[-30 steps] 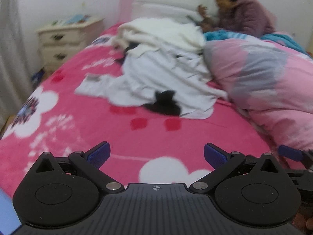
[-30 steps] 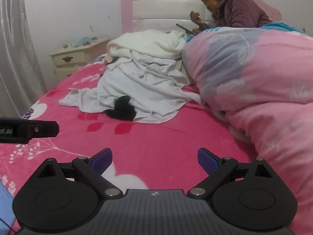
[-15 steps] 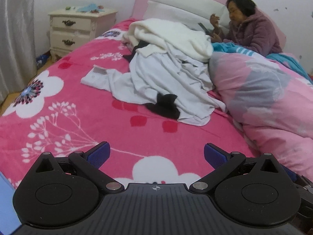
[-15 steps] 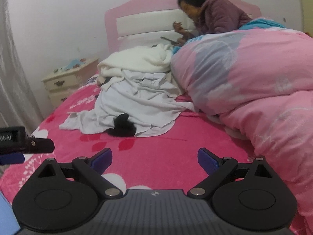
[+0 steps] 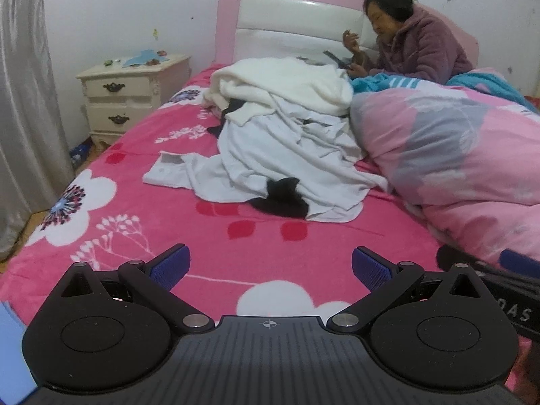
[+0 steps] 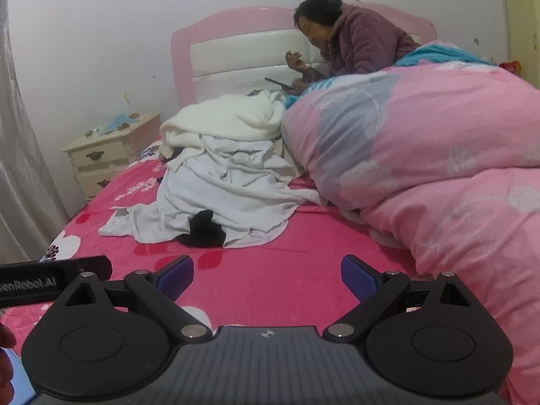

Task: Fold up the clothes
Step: 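Move both grippers toward the heap of white clothes on the bed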

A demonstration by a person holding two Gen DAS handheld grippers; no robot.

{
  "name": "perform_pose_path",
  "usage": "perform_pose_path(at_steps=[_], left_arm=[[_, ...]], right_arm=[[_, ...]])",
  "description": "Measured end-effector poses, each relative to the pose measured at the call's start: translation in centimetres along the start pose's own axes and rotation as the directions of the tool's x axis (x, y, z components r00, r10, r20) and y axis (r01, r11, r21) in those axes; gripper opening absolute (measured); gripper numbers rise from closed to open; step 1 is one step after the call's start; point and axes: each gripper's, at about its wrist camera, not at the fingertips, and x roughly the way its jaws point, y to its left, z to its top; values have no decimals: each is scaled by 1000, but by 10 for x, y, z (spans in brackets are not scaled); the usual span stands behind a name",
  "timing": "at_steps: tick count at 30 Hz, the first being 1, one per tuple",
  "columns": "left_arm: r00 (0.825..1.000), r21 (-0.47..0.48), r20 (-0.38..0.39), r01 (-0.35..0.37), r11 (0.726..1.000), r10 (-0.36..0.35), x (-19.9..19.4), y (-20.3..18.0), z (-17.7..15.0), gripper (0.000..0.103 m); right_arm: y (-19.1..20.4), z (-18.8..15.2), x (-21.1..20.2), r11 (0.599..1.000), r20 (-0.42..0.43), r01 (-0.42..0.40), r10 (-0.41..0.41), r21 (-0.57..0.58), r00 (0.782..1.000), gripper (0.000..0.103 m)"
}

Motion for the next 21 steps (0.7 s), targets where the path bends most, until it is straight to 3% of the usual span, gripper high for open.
perform_pose_path(at_steps=[21], left_arm=[[999,-23,21,-33,999,34,13,12,1,103]], right_arm=[[-4,-5,11,1000,-31,6,-6,-14,1000,97]])
